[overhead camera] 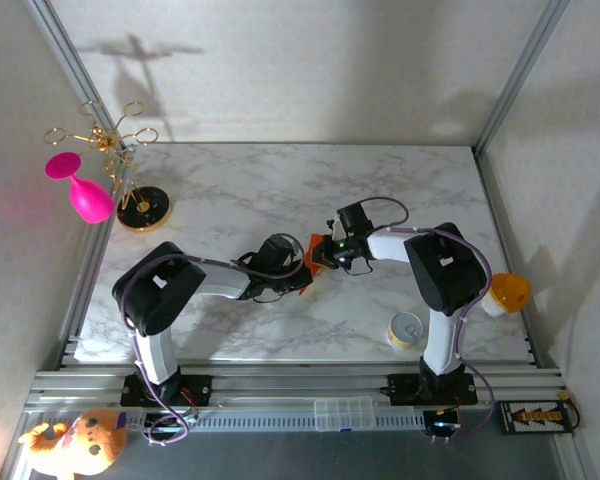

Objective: Fold a paper plane with a square sheet of paper (pick it up from the middle)

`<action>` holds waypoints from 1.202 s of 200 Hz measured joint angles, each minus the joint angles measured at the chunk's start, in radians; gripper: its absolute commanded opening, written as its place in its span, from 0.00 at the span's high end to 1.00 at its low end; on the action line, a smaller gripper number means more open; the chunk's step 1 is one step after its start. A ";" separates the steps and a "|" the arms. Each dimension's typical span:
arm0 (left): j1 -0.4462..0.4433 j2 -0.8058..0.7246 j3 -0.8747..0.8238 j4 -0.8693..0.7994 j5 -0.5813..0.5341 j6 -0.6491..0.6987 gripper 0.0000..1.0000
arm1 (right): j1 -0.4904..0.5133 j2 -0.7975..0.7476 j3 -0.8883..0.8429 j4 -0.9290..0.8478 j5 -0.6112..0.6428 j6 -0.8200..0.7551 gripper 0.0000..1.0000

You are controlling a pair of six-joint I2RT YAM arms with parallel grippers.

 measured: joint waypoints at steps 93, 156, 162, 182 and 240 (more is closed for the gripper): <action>-0.014 -0.052 -0.018 -0.094 -0.027 0.072 1.00 | 0.004 0.012 0.033 -0.050 0.012 0.000 0.89; -0.021 -0.075 -0.020 -0.145 -0.027 0.118 1.00 | 0.007 0.017 0.045 -0.068 0.014 0.000 0.89; -0.023 -0.078 -0.021 -0.151 -0.027 0.121 1.00 | 0.007 0.017 0.045 -0.068 0.014 0.000 0.89; -0.028 -0.091 -0.025 -0.174 -0.029 0.132 1.00 | 0.008 0.018 0.046 -0.070 0.014 0.000 0.89; -0.035 -0.124 -0.023 -0.267 -0.031 0.180 1.00 | 0.009 0.019 0.050 -0.075 0.014 0.000 0.89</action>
